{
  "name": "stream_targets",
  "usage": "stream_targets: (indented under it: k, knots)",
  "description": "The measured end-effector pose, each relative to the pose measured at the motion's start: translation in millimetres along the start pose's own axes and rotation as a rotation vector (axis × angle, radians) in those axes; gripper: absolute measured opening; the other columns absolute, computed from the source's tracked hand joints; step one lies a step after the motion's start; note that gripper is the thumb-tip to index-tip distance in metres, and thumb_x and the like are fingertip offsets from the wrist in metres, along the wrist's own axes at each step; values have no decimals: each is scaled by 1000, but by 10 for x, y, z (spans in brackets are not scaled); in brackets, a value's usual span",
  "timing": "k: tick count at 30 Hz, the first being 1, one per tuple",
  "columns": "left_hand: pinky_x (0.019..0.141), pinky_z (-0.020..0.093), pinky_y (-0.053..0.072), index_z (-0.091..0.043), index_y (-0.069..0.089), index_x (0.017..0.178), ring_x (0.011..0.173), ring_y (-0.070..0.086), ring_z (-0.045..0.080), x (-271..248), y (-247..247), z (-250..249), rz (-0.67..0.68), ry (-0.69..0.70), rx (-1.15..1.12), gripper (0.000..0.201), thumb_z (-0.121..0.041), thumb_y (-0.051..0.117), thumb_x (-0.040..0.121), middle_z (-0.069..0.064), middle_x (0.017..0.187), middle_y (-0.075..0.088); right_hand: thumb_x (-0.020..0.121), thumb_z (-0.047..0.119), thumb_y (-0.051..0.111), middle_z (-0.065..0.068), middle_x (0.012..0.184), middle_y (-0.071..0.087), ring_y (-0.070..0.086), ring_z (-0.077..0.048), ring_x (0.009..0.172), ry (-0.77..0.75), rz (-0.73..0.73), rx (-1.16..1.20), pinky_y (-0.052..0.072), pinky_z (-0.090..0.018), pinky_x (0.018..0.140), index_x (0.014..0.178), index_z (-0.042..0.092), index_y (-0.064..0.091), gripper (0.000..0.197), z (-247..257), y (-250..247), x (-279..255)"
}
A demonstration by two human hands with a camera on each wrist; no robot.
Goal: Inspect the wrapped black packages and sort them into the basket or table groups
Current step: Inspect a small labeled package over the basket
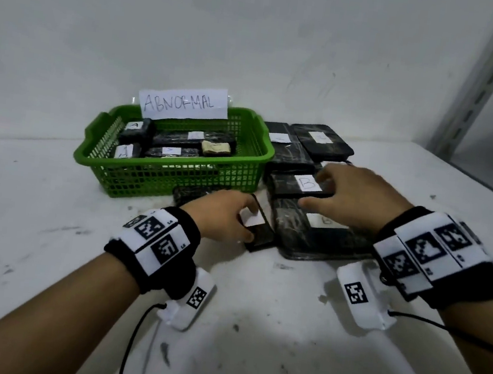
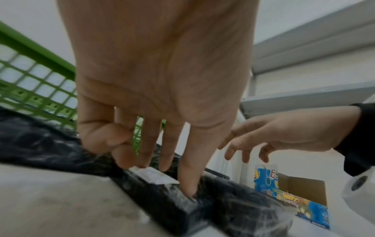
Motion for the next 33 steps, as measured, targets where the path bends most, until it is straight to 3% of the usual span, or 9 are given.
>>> stream_targets:
  k: [6, 10, 14, 18, 22, 25, 27, 29, 33]
  knots:
    - [100, 34, 44, -33, 64, 115, 124, 51, 20, -219, 20, 264, 39, -5, 52, 30, -39, 72, 87, -4, 135, 51, 80, 51, 79, 3, 117, 68, 63, -17, 106, -118, 191, 85, 53, -36, 95, 123, 24, 63, 54, 542, 242, 83]
    - [103, 36, 44, -30, 56, 133, 124, 52, 19, -410, 13, 434, 104, -46, 46, 42, -45, 63, 94, -4, 142, 50, 82, 53, 74, -5, 116, 66, 60, -26, 108, -199, 204, -194, 51, -35, 87, 122, 19, 61, 54, 856, 469, 138]
    - [90, 29, 48, -22, 54, 136, 110, 58, 16, -493, -44, 507, -4, -79, -98, 43, -44, 55, 99, -2, 135, 59, 80, 49, 75, -6, 97, 60, 55, -29, 90, -160, 128, -348, 46, -35, 72, 102, 15, 56, 45, 1006, 594, 260]
    - [58, 23, 47, -16, 61, 123, 79, 62, 17, -539, -67, 545, -63, -118, -439, 31, -37, 48, 104, 9, 119, 68, 64, 47, 82, -5, 81, 62, 57, -27, 71, -72, 144, -261, 45, -29, 59, 92, 14, 57, 50, 1010, 696, 309]
    - [60, 24, 45, -17, 60, 120, 79, 63, 13, -614, -119, 648, -181, -174, -679, 29, -38, 46, 104, -2, 116, 69, 67, 43, 86, -4, 82, 58, 57, -24, 76, -41, 202, -151, 50, -31, 68, 82, 16, 54, 44, 1047, 516, 277]
    - [63, 25, 48, -15, 61, 117, 77, 65, 13, -665, -163, 701, -248, -164, -818, 32, -39, 44, 105, 1, 114, 71, 76, 42, 82, -5, 98, 70, 67, -22, 88, -82, 171, 64, 58, -36, 80, 102, 17, 67, 40, 1053, 286, 219]
    - [65, 30, 52, -17, 59, 121, 77, 70, 17, -705, -182, 682, -249, -110, -960, 39, -46, 40, 105, 4, 112, 72, 84, 40, 77, -2, 94, 73, 69, -15, 77, -125, 88, 371, 58, -30, 67, 106, 19, 69, 32, 1094, 217, 162]
    - [68, 34, 57, -21, 57, 126, 80, 74, 24, -736, -206, 641, -233, -51, -1054, 44, -53, 37, 103, 6, 108, 73, 93, 37, 68, 1, 78, 68, 60, -8, 52, -144, 11, 710, 46, -22, 45, 100, 18, 68, 20, 1212, 231, 137]
    - [63, 32, 60, -16, 55, 122, 71, 74, 24, -731, -328, 664, -414, 10, -1149, 26, -29, 58, 100, 4, 99, 74, 100, 33, 59, -1, 73, 63, 51, -12, 44, -93, 12, 1248, 49, -24, 42, 91, 16, 64, 21, 1510, 297, 237]
Point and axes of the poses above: each hand's wrist, its own x-axis towards the middle knuckle, its own y-axis out of the palm, z = x × y, the point moved 2 cm from there along x, towards the middle knuckle
